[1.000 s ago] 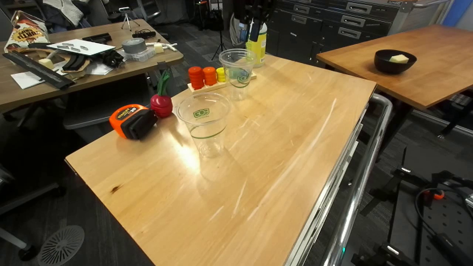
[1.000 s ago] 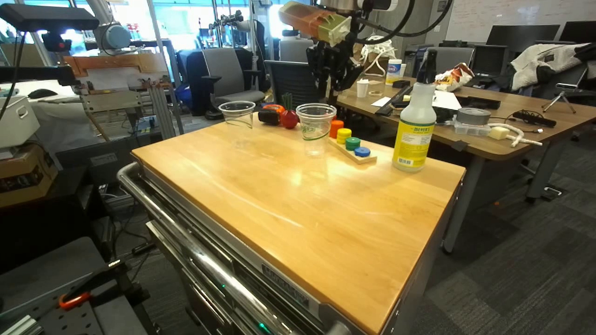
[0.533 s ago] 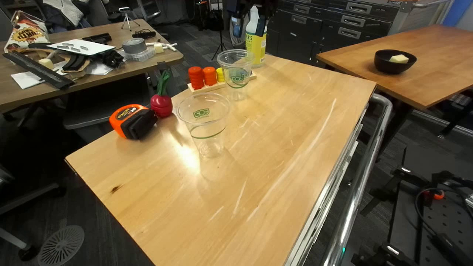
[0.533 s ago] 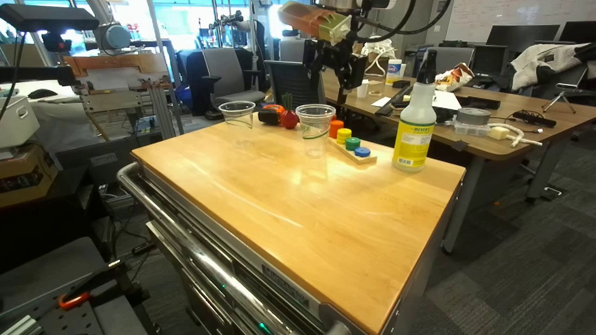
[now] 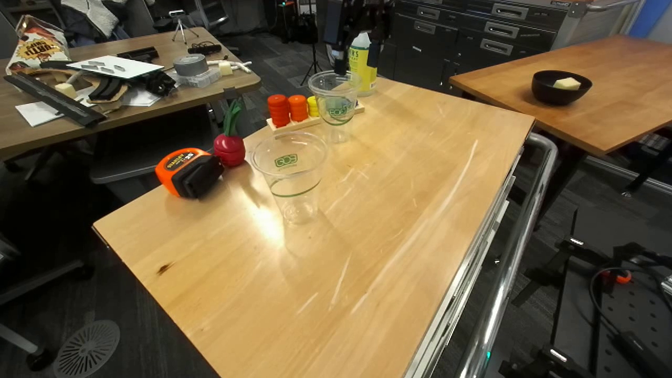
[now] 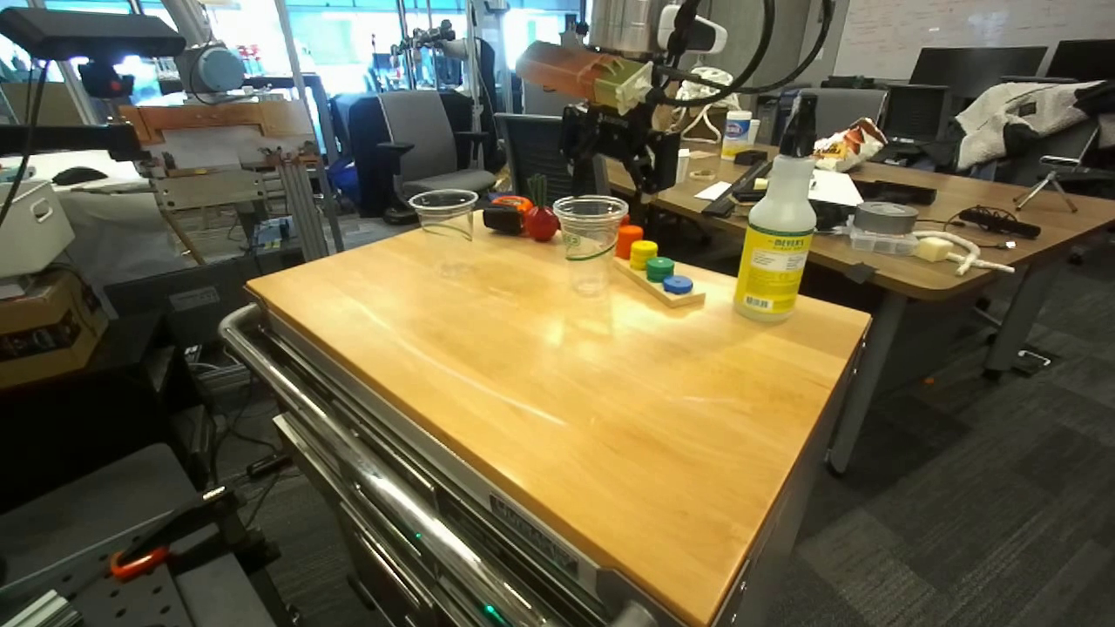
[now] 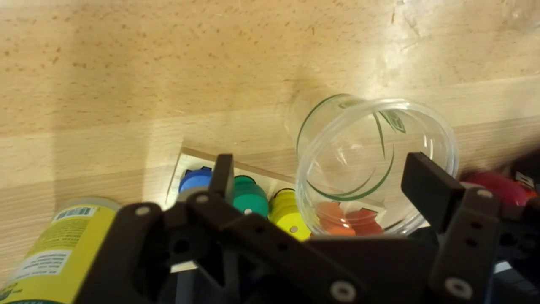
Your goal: Stack the cups from right to left
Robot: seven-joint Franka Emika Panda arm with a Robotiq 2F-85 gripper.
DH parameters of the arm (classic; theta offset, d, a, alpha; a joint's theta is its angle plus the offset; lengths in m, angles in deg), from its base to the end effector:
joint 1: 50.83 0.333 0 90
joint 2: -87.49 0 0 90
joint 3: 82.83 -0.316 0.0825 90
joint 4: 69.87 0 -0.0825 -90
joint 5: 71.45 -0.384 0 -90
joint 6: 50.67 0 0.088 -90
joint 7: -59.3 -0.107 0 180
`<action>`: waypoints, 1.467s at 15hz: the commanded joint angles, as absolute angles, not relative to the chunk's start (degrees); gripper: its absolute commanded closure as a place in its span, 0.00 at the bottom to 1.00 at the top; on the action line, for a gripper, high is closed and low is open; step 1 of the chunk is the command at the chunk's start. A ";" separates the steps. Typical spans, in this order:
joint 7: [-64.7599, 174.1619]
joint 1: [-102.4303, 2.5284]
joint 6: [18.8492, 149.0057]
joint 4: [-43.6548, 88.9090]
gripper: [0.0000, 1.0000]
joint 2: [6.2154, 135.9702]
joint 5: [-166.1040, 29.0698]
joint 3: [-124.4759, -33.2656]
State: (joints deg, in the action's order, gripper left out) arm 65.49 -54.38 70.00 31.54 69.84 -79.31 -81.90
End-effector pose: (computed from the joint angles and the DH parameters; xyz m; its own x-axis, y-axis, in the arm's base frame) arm 0.6399 -0.0429 0.3906 0.9985 -0.0397 0.0365 -0.0354 -0.9931 -0.1114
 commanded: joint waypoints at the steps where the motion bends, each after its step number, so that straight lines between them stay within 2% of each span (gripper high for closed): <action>1: 63.34 -53.30 70.35 29.59 0.26 67.37 -75.73 -81.55; 9: 58.46 -53.59 69.49 28.79 0.89 65.03 -77.90 -82.02; 10: 57.94 -53.73 69.48 29.35 0.93 65.28 -78.44 -82.01; 13: 56.80 -54.26 69.55 30.65 1.00 66.49 -81.84 -82.34; 15: 55.46 -53.91 69.48 31.98 0.97 68.45 -83.11 -82.20; 22: 51.66 -51.11 61.05 33.06 0.97 79.12 -84.34 -84.19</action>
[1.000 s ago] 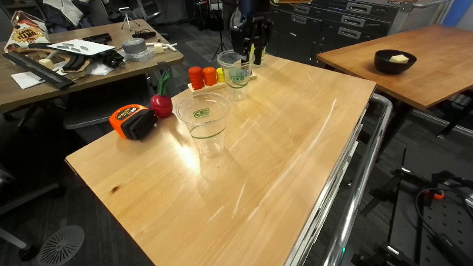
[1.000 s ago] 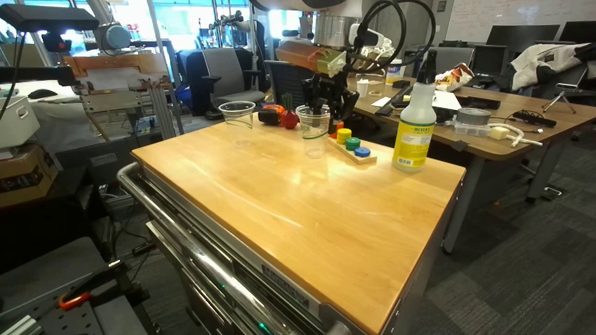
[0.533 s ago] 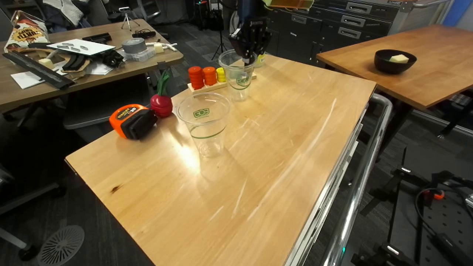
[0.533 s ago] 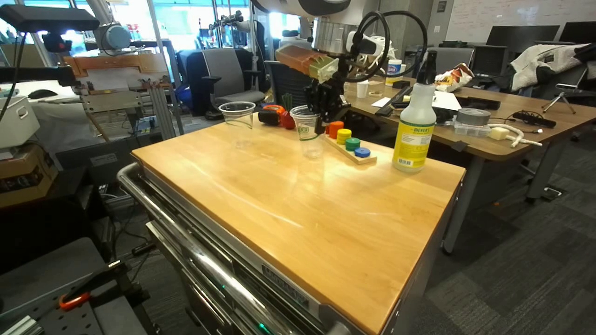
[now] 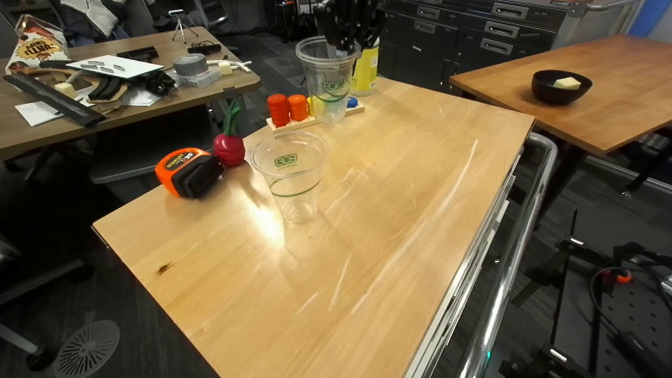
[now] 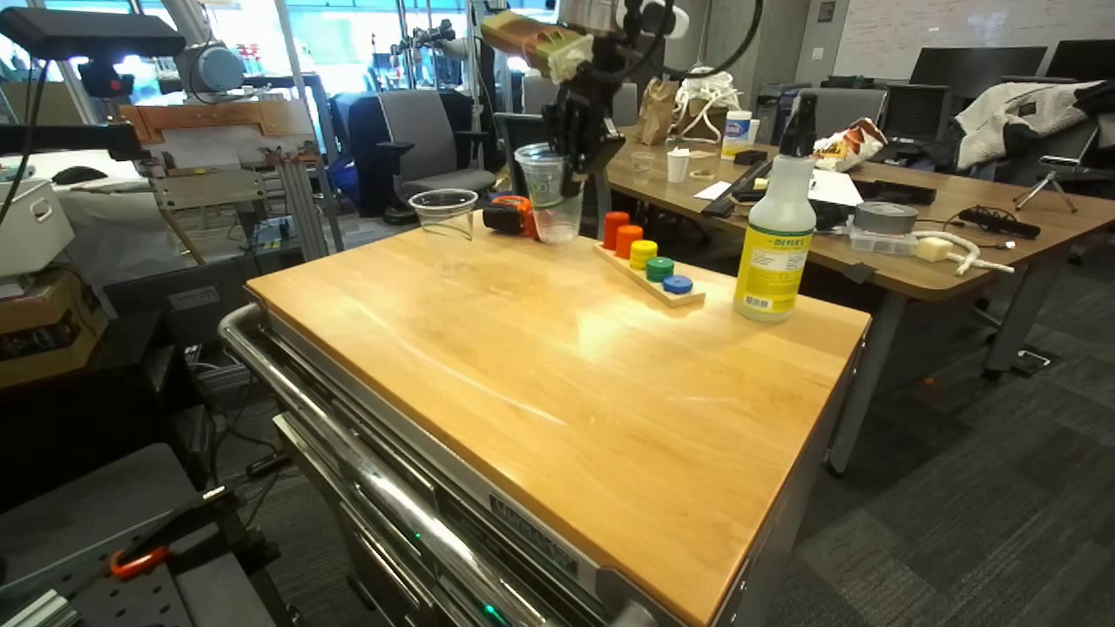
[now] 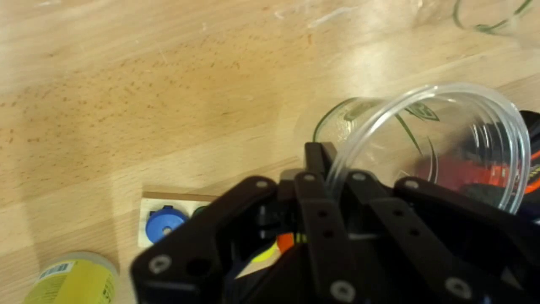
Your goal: Stack the cups from right to left
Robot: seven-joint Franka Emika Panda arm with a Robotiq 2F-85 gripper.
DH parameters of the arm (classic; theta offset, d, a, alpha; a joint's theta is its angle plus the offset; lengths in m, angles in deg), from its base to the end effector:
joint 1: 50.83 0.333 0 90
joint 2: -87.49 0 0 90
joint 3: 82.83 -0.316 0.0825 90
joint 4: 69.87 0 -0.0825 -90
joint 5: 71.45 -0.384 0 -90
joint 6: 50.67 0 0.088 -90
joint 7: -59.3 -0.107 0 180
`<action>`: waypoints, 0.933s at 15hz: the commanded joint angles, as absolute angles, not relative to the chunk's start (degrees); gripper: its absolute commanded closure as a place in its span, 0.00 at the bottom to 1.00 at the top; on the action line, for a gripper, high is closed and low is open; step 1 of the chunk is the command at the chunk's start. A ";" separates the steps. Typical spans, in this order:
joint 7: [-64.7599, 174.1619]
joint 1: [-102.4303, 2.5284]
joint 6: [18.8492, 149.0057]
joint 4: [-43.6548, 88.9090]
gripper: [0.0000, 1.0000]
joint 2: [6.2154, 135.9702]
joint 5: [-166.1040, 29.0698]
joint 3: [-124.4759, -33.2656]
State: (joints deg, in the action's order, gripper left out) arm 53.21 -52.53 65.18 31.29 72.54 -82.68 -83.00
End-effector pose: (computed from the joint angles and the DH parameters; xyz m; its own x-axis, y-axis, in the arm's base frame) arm 0.6304 -0.0057 0.4157 0.9762 -0.2147 -0.0307 -0.2167 -0.9607 -0.1734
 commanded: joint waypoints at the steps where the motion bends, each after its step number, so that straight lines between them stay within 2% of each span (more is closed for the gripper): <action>1: 51.63 -50.40 59.60 33.14 0.97 80.69 -84.68 -84.80; 7: 53.27 -46.74 55.71 36.16 0.98 87.36 -85.39 -87.69; 14: 56.94 -45.13 63.76 42.33 0.99 87.44 -84.10 -88.71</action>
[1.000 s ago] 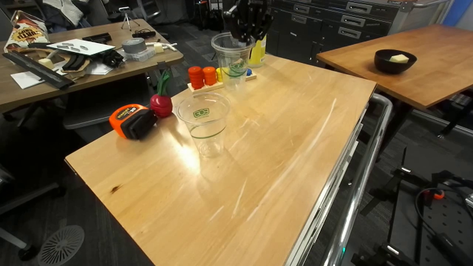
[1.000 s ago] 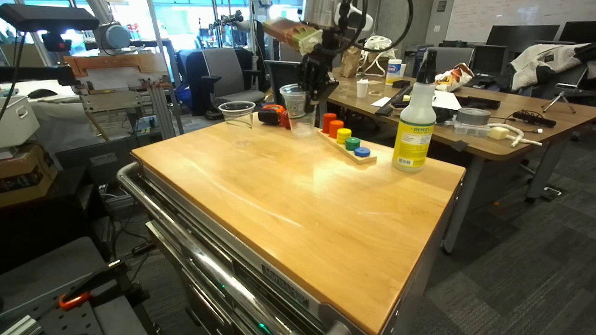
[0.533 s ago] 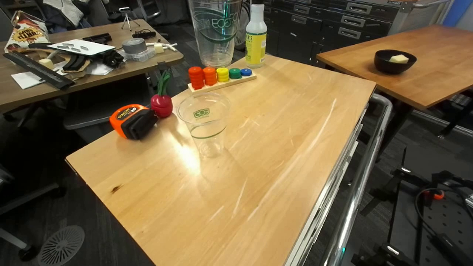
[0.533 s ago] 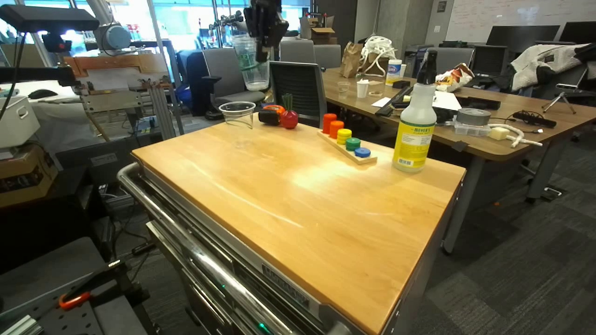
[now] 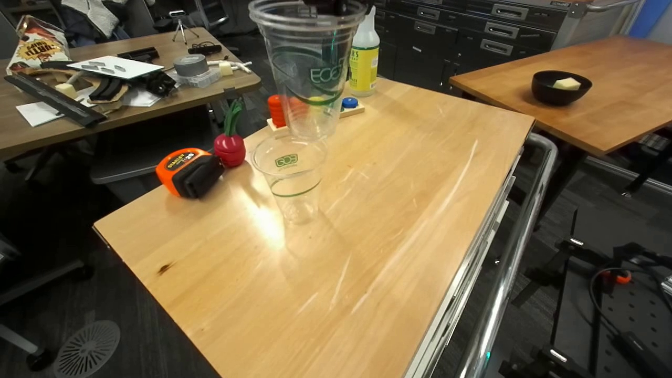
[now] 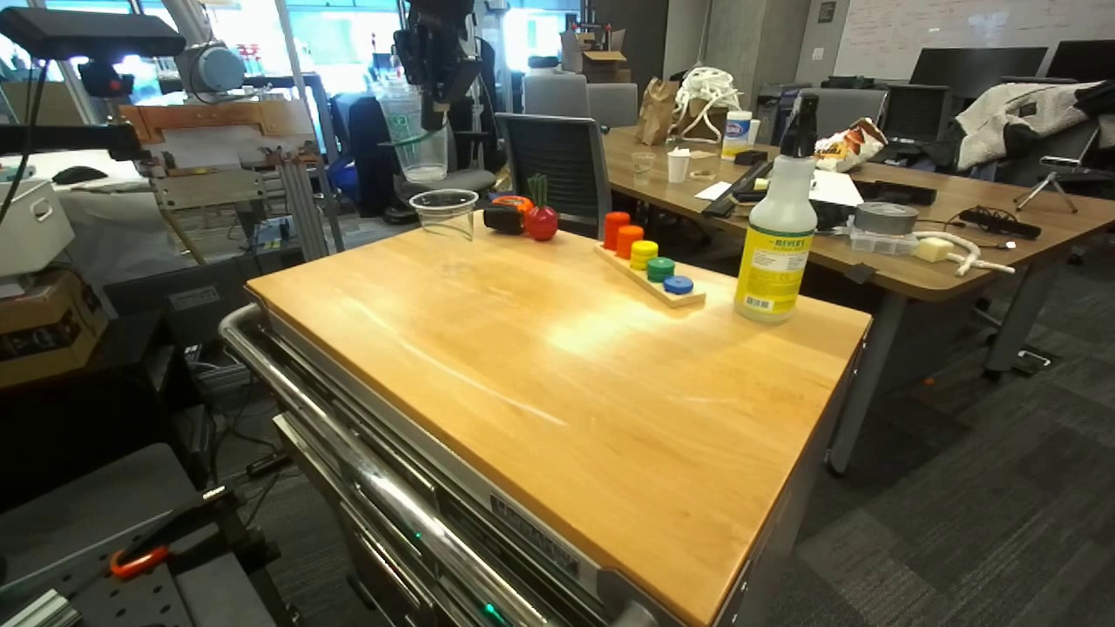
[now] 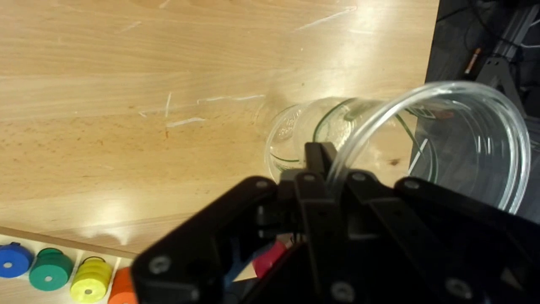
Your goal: Stack the cups from right to left
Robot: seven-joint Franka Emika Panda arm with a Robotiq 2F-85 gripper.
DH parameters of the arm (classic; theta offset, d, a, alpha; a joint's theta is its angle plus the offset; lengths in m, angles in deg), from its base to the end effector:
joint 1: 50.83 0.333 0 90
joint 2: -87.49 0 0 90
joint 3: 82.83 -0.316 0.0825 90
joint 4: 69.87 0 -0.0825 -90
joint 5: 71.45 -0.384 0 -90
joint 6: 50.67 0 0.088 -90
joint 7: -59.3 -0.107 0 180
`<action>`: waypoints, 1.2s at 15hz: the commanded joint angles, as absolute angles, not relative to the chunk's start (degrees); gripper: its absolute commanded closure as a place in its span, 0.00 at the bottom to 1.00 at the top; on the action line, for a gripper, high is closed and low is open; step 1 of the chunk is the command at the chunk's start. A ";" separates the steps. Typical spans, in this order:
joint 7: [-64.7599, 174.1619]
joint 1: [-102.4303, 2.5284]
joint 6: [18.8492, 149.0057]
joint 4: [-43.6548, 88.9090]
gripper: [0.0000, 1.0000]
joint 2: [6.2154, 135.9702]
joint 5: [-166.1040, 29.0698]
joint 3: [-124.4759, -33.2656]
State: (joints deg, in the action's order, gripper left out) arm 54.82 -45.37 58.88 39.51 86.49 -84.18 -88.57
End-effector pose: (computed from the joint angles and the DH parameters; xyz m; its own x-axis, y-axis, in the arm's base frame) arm 0.5500 0.1247 0.4846 0.9982 0.0451 -0.0384 0.0363 -0.9779 -0.2059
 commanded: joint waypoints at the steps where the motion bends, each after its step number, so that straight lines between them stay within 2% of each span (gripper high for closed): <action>1: 57.48 -45.12 65.29 42.83 0.99 87.32 -84.22 -88.72; 6: 58.71 -45.08 70.11 42.91 0.99 85.57 -85.63 -88.85; 16: 60.12 -44.84 70.28 42.72 0.99 80.46 -85.70 -89.63; 17: 60.52 -44.77 70.65 42.70 0.98 79.87 -85.51 -89.76; 18: 60.67 -44.70 70.83 42.71 0.87 79.54 -85.22 -89.85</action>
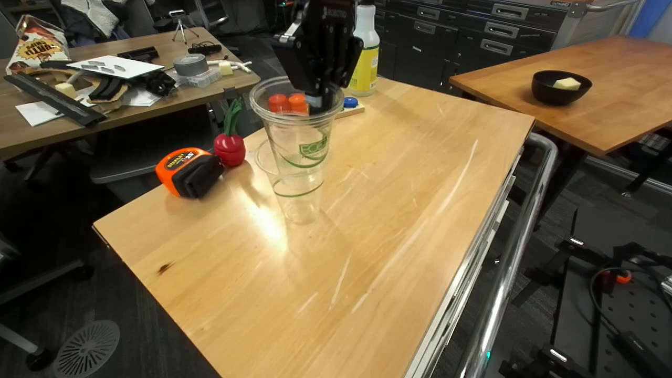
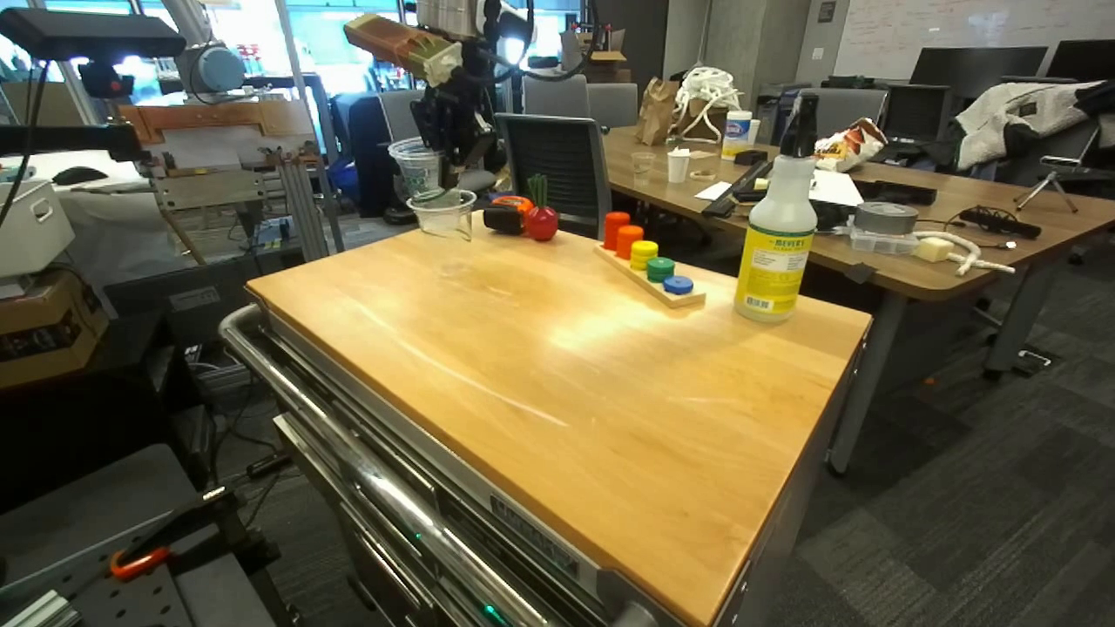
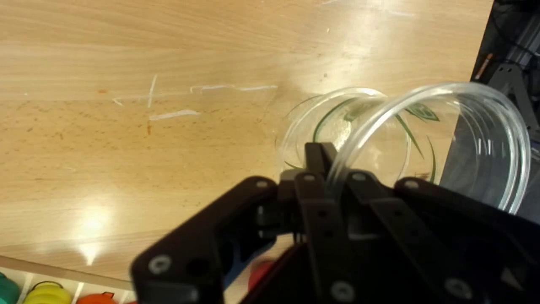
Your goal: Stack the cups from right to left
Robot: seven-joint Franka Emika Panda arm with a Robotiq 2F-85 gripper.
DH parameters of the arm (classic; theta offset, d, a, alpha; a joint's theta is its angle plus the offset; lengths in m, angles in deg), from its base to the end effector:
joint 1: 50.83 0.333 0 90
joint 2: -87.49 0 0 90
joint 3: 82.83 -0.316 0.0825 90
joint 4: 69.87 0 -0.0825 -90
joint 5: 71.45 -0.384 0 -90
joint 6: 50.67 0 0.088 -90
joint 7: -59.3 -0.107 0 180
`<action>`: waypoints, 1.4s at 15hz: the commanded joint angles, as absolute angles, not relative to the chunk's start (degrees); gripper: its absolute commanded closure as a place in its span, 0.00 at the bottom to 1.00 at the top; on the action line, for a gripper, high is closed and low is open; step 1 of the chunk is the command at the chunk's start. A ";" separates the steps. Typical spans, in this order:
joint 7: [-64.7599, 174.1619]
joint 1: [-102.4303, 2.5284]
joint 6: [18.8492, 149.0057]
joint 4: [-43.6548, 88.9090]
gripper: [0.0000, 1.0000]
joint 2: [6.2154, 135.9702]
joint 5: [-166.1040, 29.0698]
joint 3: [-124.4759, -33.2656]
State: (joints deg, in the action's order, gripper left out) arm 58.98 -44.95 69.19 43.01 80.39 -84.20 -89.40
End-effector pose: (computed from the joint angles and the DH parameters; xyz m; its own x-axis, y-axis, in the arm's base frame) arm 0.5674 0.1347 0.4104 0.9948 0.1008 -0.0146 0.0957 -0.9741 -0.2050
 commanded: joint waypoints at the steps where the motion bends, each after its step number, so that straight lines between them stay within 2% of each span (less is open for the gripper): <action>1: 60.93 -44.59 71.23 42.57 0.70 79.26 -85.02 -90.00; 10: 61.02 -44.32 72.74 42.52 0.03 80.36 -83.67 -90.68; 12: 59.33 -44.16 71.99 42.61 0.00 81.04 -81.71 -90.37; 21: 52.01 -44.60 65.25 46.76 0.00 91.62 -75.52 -89.40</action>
